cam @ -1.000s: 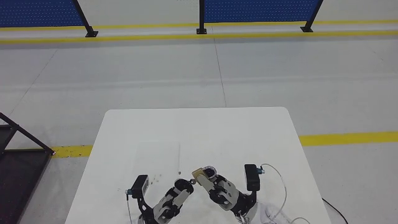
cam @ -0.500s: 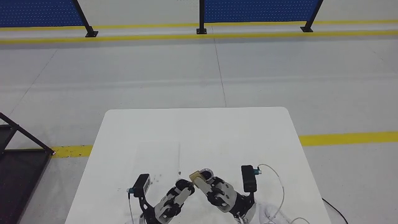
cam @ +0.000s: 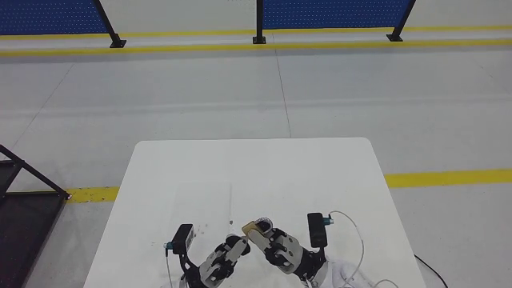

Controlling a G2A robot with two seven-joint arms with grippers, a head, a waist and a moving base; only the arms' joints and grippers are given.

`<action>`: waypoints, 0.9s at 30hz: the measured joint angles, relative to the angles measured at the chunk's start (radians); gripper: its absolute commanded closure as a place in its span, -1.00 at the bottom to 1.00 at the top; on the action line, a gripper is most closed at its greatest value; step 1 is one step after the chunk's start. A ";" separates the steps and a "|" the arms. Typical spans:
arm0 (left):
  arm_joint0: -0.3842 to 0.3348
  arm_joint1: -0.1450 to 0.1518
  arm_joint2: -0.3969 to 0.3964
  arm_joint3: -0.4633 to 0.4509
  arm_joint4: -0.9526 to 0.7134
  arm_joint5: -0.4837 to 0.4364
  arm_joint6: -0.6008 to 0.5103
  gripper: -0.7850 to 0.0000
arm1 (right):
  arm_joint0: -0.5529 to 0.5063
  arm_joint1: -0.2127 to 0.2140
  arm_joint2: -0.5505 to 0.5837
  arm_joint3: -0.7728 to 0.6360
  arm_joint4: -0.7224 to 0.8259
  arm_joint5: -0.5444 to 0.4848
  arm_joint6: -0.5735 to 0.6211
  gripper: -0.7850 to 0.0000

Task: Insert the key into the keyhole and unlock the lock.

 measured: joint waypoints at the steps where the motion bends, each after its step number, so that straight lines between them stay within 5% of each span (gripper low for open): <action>1: 0.003 -0.001 -0.005 -0.003 0.009 0.013 0.003 1.00 | 0.000 0.001 0.000 -0.001 -0.001 0.001 0.002 1.00; 27: 0.047 -0.030 -0.050 0.000 0.336 0.316 0.264 1.00 | -0.010 0.010 0.000 -0.017 -0.028 0.036 0.013 1.00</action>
